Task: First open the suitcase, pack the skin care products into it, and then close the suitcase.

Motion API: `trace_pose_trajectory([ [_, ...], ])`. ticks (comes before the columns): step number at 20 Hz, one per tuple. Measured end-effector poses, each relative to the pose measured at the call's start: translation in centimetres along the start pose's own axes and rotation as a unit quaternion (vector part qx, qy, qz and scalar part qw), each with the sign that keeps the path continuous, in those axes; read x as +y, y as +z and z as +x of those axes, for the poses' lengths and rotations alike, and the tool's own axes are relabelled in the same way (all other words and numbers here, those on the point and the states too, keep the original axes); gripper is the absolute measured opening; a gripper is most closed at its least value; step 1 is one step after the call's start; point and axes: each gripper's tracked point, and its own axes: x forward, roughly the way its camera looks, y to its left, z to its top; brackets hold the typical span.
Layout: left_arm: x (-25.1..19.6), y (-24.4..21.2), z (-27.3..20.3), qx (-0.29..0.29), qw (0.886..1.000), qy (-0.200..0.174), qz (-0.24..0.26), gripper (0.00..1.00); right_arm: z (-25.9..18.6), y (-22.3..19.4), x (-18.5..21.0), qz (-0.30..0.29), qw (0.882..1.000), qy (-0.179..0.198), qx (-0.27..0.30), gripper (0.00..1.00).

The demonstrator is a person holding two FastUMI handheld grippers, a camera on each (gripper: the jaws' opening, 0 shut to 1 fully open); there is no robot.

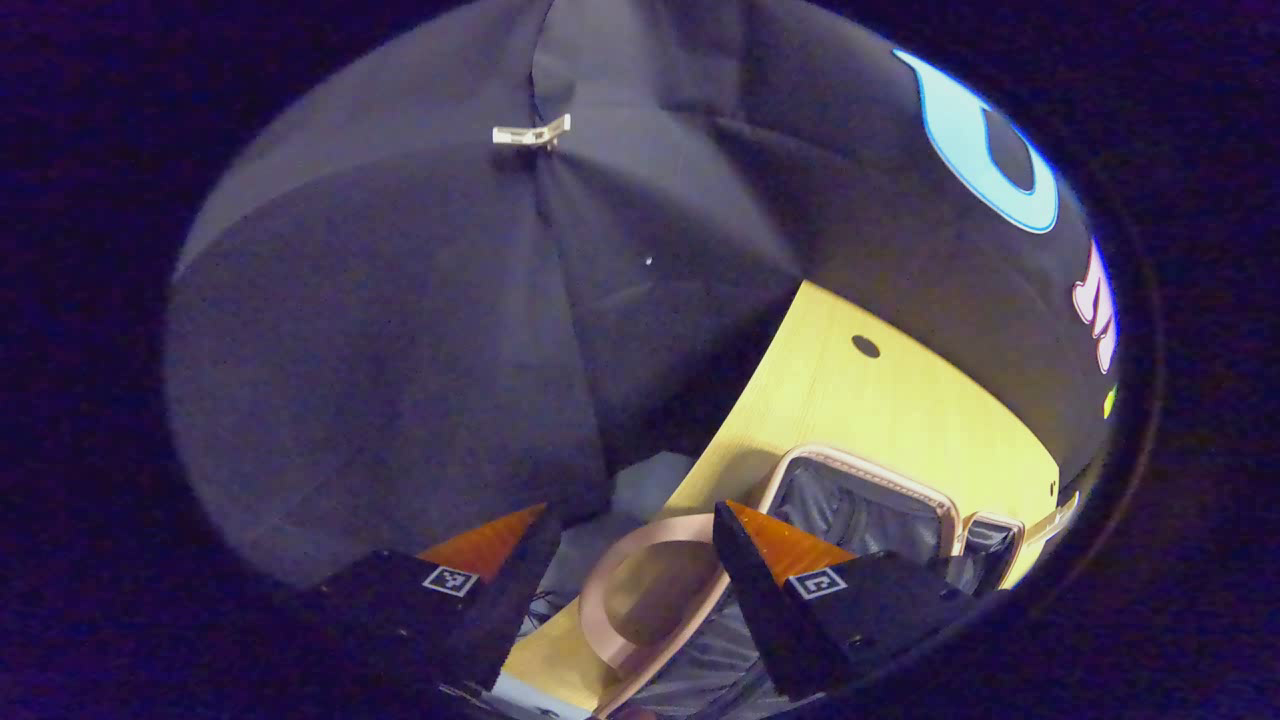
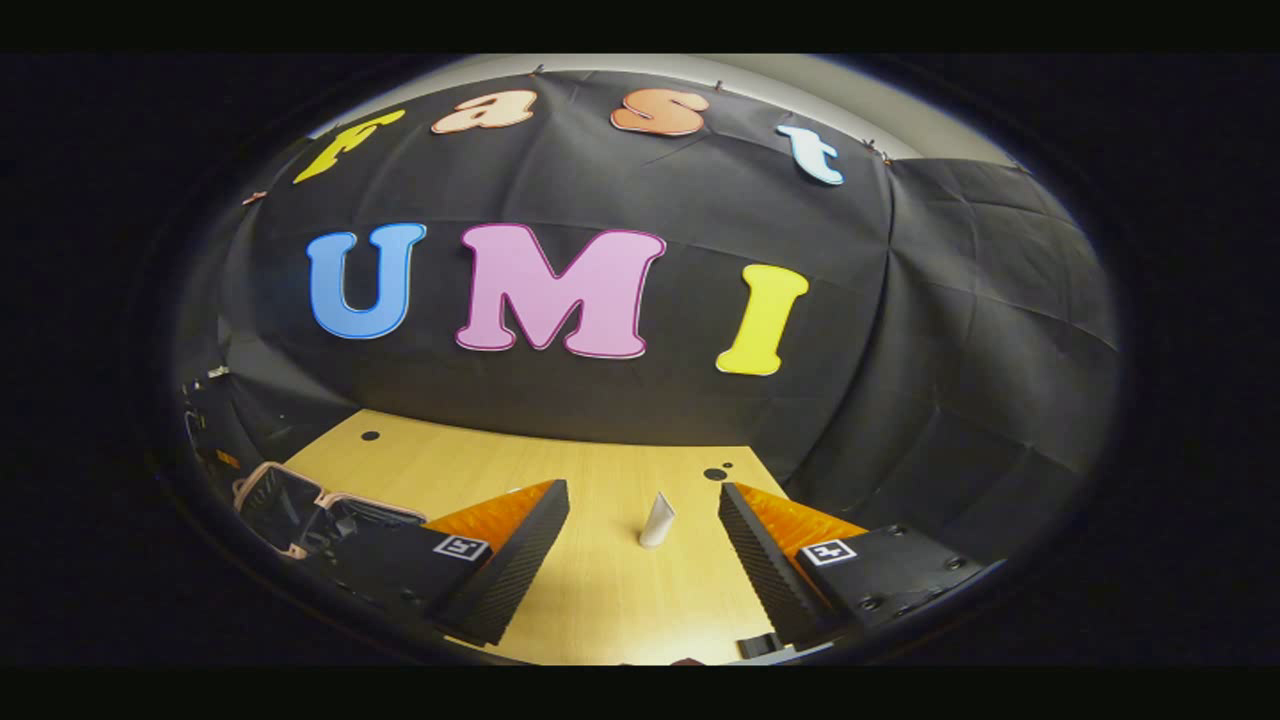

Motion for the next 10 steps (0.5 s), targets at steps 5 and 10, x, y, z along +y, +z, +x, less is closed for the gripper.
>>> trace_pose_trajectory([
  [5,-16.4,0.4,-11.5,-0.083,0.985,-0.133,0.066,0.97,3.4,-2.8,-3.5,0.014,1.0,0.002,0.003,0.97],
  [10,-37.9,-7.2,-22.3,-0.081,0.939,-0.301,0.149,0.96,9.9,-8.2,-4.9,0.042,0.997,0.035,0.047,0.96],
])
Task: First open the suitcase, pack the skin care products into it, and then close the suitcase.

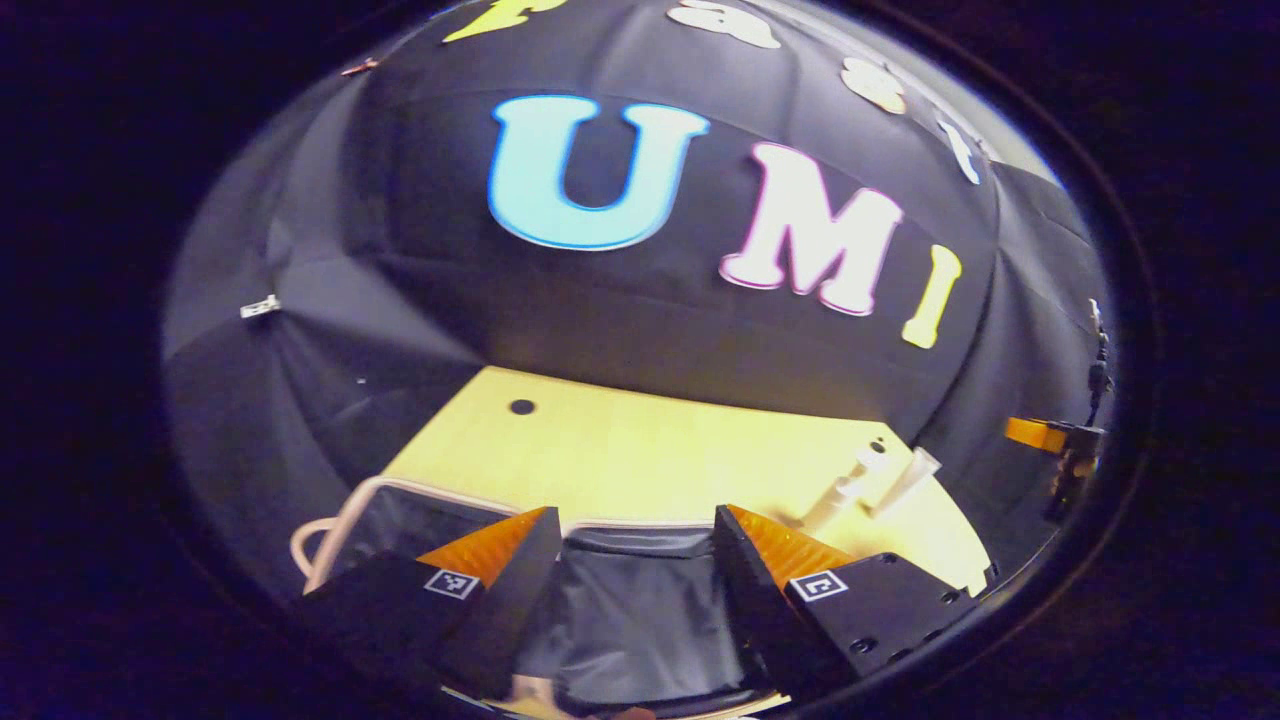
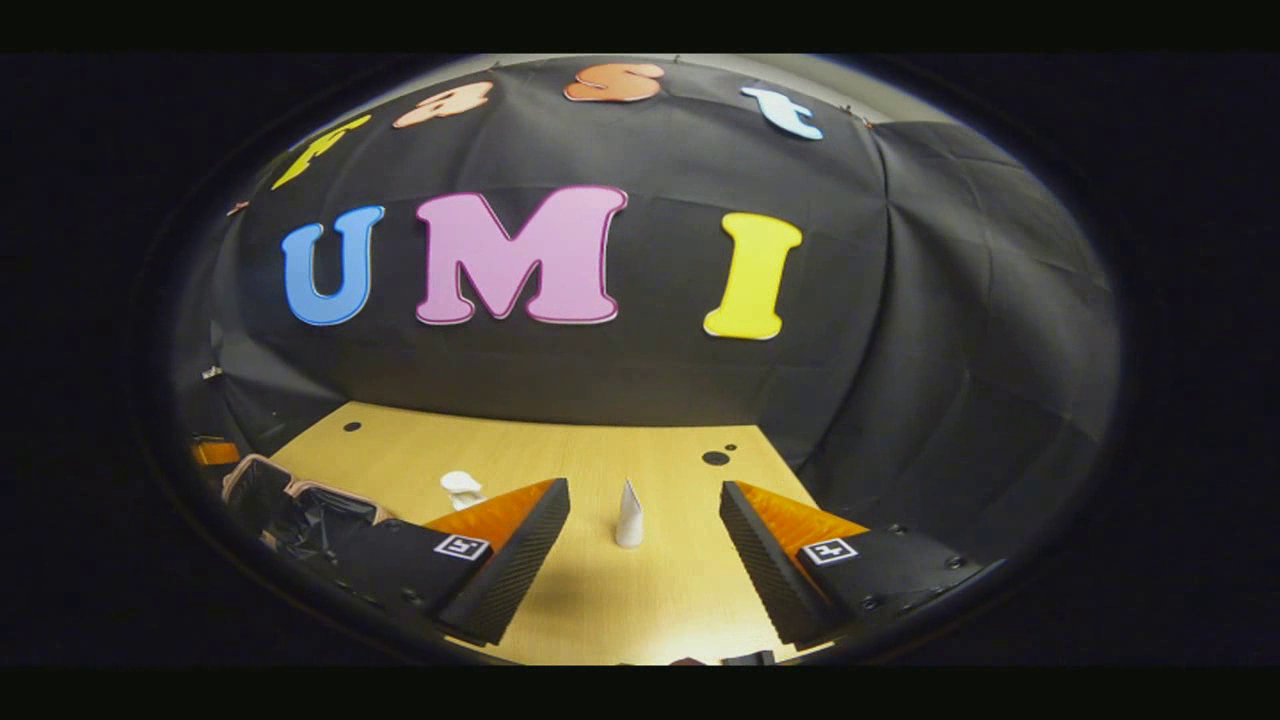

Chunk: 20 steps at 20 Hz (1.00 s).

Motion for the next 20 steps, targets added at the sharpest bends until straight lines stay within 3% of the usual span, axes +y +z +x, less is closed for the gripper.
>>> trace_pose_trajectory([
  [4,-10.3,-3.6,6.7,0.051,0.997,-0.053,0.001,0.97,4.9,-5.3,0.0,0.025,0.998,0.03,0.059,0.97],
  [6,-13.1,-6.5,10.7,0.072,0.996,-0.056,0.006,0.97,6.9,-8.1,0.4,0.016,0.996,0.042,0.082,0.96],
  [12,-15.5,-10.1,18.7,0.108,0.993,-0.041,0.032,0.96,13.6,-14.5,1.5,-0.013,0.987,0.081,0.139,0.97],
  [13,-15.5,-10.4,19.9,0.111,0.993,-0.035,0.031,0.96,14.8,-15.1,1.5,-0.015,0.986,0.083,0.142,0.92],
  [14,-15.5,-10.7,21.1,0.114,0.992,-0.031,0.033,0.96,16.0,-15.5,1.6,-0.013,0.986,0.085,0.145,0.97],
  [15,-15.4,-11.0,22.1,0.117,0.992,-0.026,0.038,0.97,16.9,-16.0,1.7,-0.012,0.985,0.087,0.147,0.92],
  [18,-15.3,-12.0,24.4,0.131,0.99,-0.018,0.047,0.96,18.7,-17.4,1.5,-0.013,0.984,0.085,0.159,0.97],
  [19,-15.3,-12.4,24.8,0.135,0.989,-0.015,0.05,0.97,19.0,-17.8,1.5,-0.013,0.983,0.084,0.163,0.92],
  [20,-15.2,-12.8,25.3,0.138,0.989,-0.012,0.051,0.96,19.2,-18.1,1.5,-0.011,0.983,0.084,0.165,0.97],
])
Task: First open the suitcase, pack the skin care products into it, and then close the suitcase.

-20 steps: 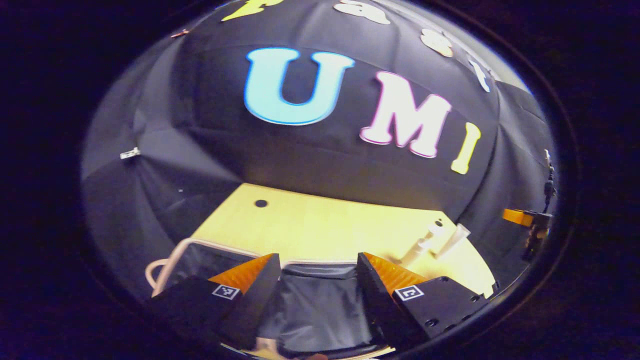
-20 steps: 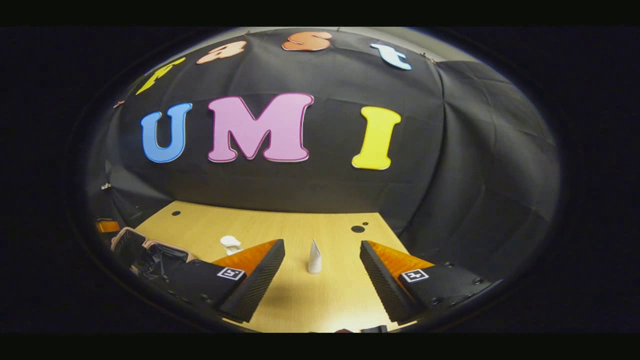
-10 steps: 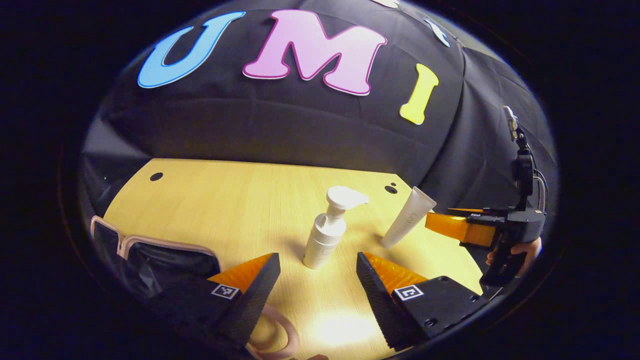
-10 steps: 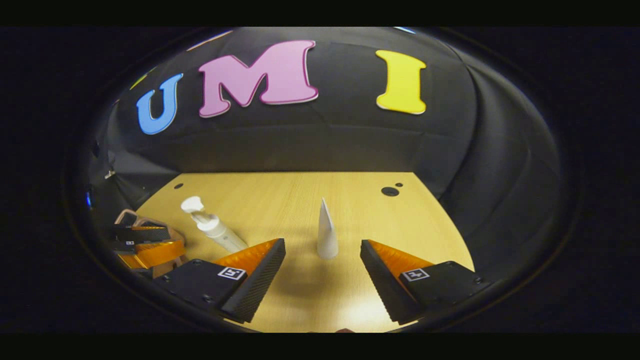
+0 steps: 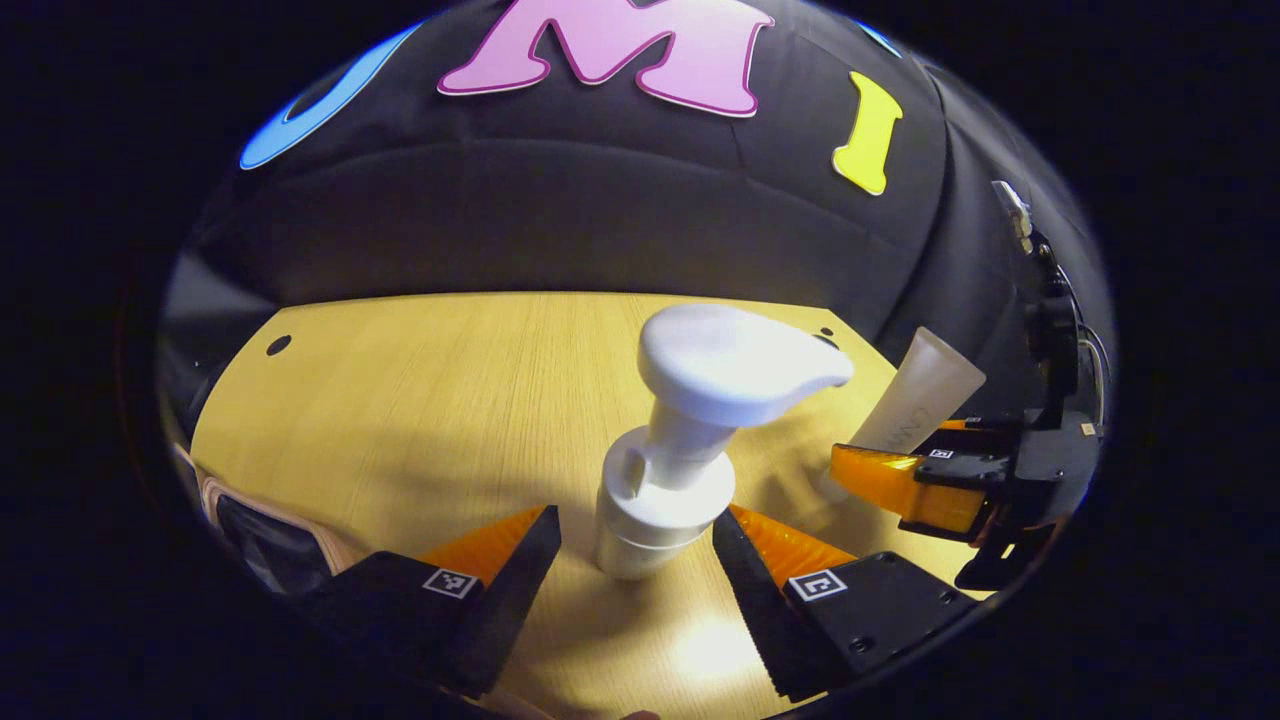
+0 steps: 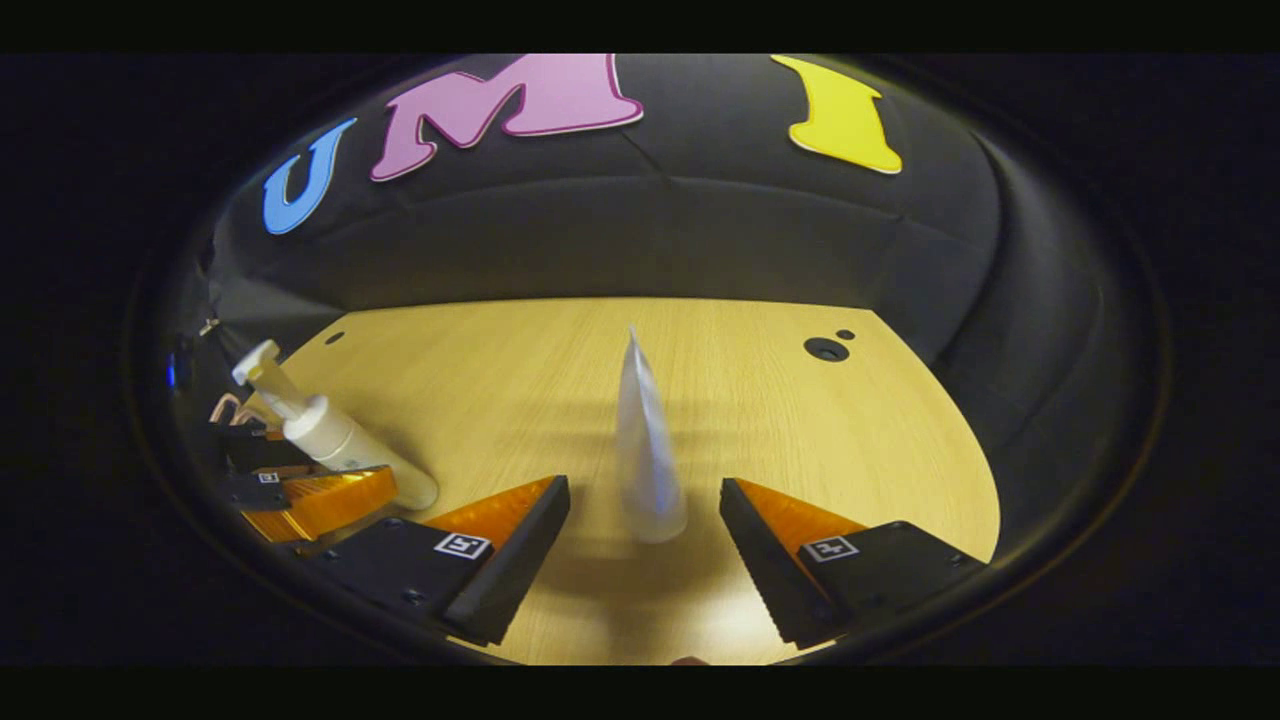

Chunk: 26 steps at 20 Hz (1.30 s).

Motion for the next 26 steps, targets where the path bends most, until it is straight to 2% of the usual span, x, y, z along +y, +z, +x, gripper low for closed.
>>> trace_pose_trajectory([
  [3,-0.4,-0.5,1.6,0.012,1.0,-0.007,-0.006,0.97,1.1,-0.1,-0.4,0.009,1.0,-0.003,-0.002,0.87],
  [4,-0.6,-0.9,2.0,0.016,1.0,-0.013,-0.007,0.96,1.5,-0.1,-0.4,0.011,1.0,-0.001,-0.001,0.89],
  [5,-0.4,-1.1,3.1,0.02,1.0,-0.005,-0.001,0.91,1.9,-0.1,-0.4,0.013,1.0,0.005,0.001,0.73],
  [7,-0.2,-0.8,2.6,0.028,1.0,0.0,0.008,0.6,2.0,0.2,0.2,0.005,1.0,0.02,0.0,0.41],
  [10,-0.2,-0.6,0.2,0.046,0.999,-0.01,0.0,0.54,0.4,0.9,0.6,-0.024,0.999,0.021,-0.009,0.3],
  [11,-0.3,-0.2,-1.4,0.044,0.999,-0.018,0.0,0.54,-0.7,1.6,1.1,-0.027,0.999,0.026,-0.022,0.3],
  [12,-0.2,0.1,-3.6,0.045,0.999,-0.029,-0.002,0.54,-1.9,2.3,1.4,-0.029,0.999,0.03,-0.03,0.25],
  [13,0.2,0.5,-6.0,0.046,0.998,-0.039,-0.007,0.54,-3.6,2.9,2.0,-0.029,0.998,0.038,-0.034,0.3],
  [14,0.7,0.5,-8.6,0.057,0.997,-0.047,-0.013,0.54,-5.2,3.6,2.4,-0.026,0.998,0.045,-0.04,0.25],
  [15,1.9,0.3,-11.6,0.069,0.996,-0.05,-0.024,0.54,-6.8,4.1,2.9,-0.021,0.997,0.054,-0.047,0.3],
  [17,5.8,-1.7,-17.0,0.123,0.991,-0.038,-0.036,0.54,-10.2,4.7,4.1,-0.015,0.996,0.069,-0.053,0.3],
  [18,8.6,-3.4,-19.3,0.156,0.987,-0.023,-0.038,0.54,-11.6,4.8,4.7,-0.011,0.996,0.075,-0.056,0.3],
  [19,11.4,-5.5,-21.0,0.193,0.981,-0.004,-0.036,0.54,-12.9,4.8,5.5,-0.007,0.995,0.082,-0.056,0.24],
  [20,14.1,-7.4,-22.6,0.227,0.973,0.016,-0.038,0.54,-14.2,4.7,6.5,0.0,0.995,0.088,-0.056,0.3],
  [21,16.3,-9.7,-23.8,0.267,0.962,0.031,-0.048,0.54,-15.2,4.7,7.5,0.006,0.994,0.096,-0.056,0.3],
  [22,18.2,-11.6,-25.0,0.306,0.949,0.042,-0.069,0.5,-16.2,4.8,8.6,0.011,0.993,0.103,-0.059,0.3],
  [23,19.5,-13.3,-25.6,0.335,0.936,0.05,-0.1,0.54,-17.2,4.8,9.7,0.015,0.992,0.111,-0.062,0.3],
  [25,20.4,-16.5,-26.1,0.394,0.907,0.045,-0.144,0.54,-18.8,4.8,11.6,0.024,0.99,0.124,-0.065,0.33],
  [26,21.0,-17.9,-26.2,0.42,0.894,0.044,-0.149,0.54,-19.6,4.8,12.4,0.029,0.989,0.13,-0.066,0.3],
])
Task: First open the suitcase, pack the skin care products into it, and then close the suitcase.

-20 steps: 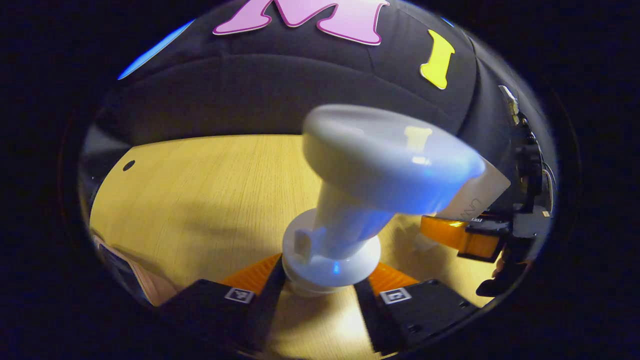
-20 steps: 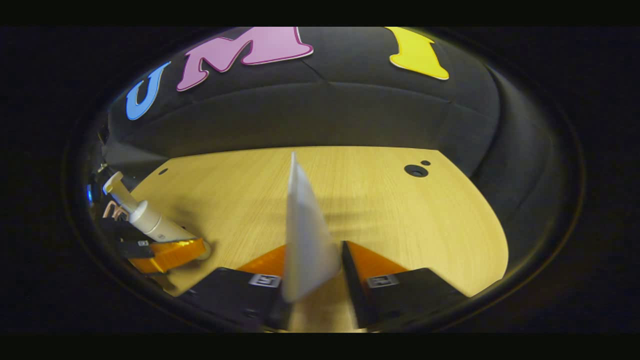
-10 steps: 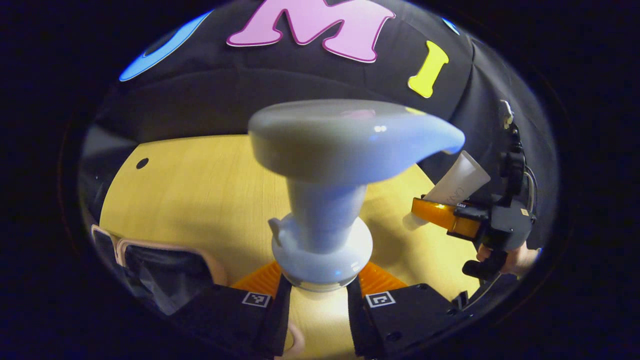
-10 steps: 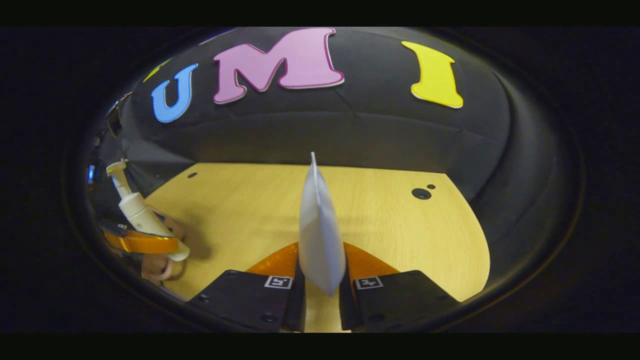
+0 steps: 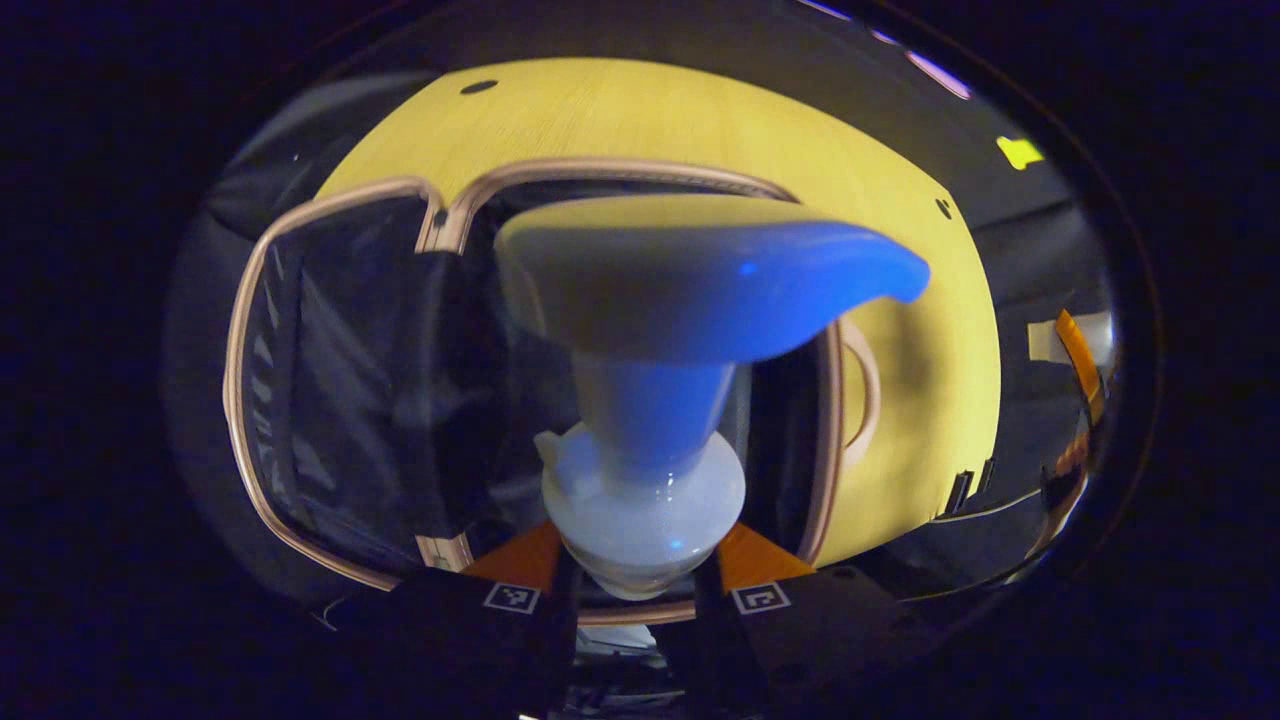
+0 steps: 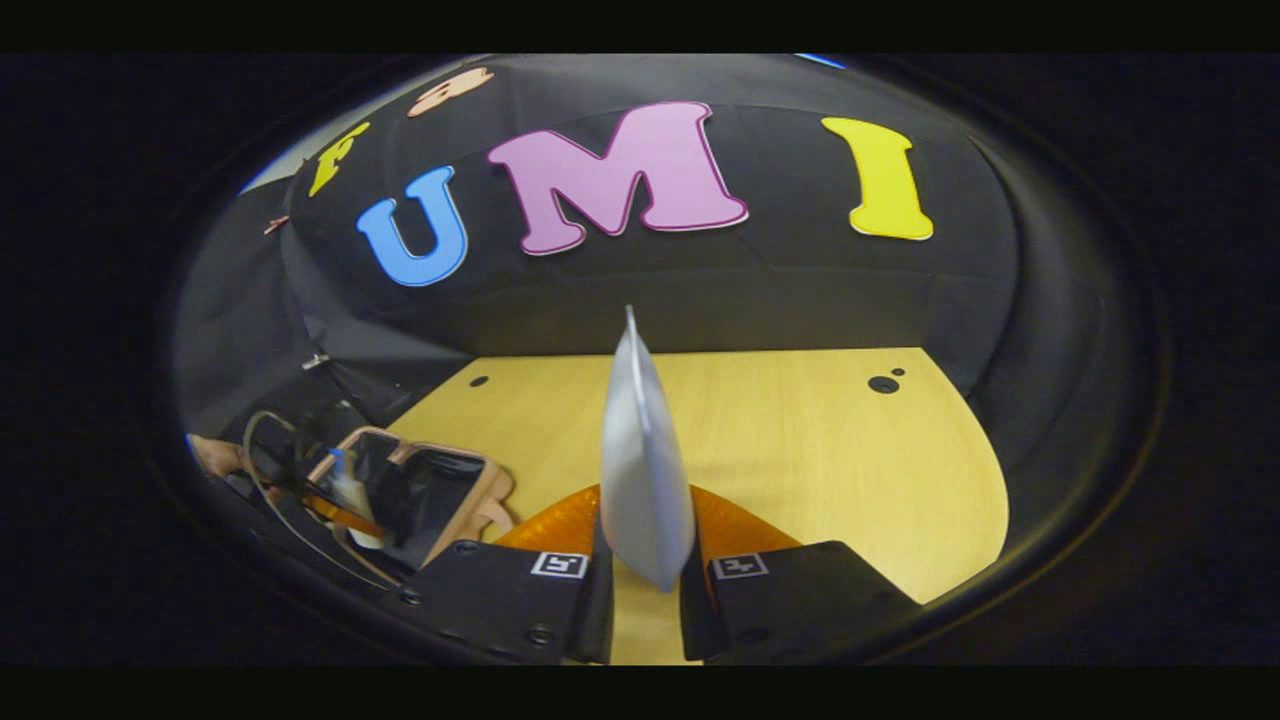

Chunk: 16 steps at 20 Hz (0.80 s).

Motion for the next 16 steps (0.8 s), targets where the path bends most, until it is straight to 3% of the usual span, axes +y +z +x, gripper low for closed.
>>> trace_pose_trajectory([
  [2,2.3,-0.7,2.0,0.042,0.999,0.026,0.003,0.58,-1.0,-0.1,1.4,-0.004,1.0,0.004,0.001,0.3],
  [4,4.1,-0.5,3.5,0.053,0.997,0.053,0.004,0.54,-1.9,-0.7,2.5,-0.019,1.0,0.003,0.01,0.3],
  [7,3.1,-0.5,4.3,0.038,0.999,0.022,-0.008,0.58,-2.7,-2.0,4.8,-0.037,0.999,0.015,0.029,0.3],
  [11,2.6,0.5,1.9,-0.045,0.999,0.008,0.023,0.71,-1.9,-5.1,10.3,-0.019,0.994,0.066,0.088,0.3],
  [12,2.8,0.9,0.3,-0.08,0.996,0.006,0.03,0.75,-1.4,-5.8,12.1,-0.014,0.991,0.082,0.102,0.23],
  [13,2.9,1.2,-1.4,-0.117,0.993,0.005,0.033,0.84,-0.9,-6.9,14.3,-0.008,0.987,0.104,0.124,0.23],
  [16,4.5,-0.8,-5.3,-0.211,0.977,-0.006,0.018,0.94,0.8,-9.8,20.3,0.018,0.97,0.157,0.184,0.3],
])
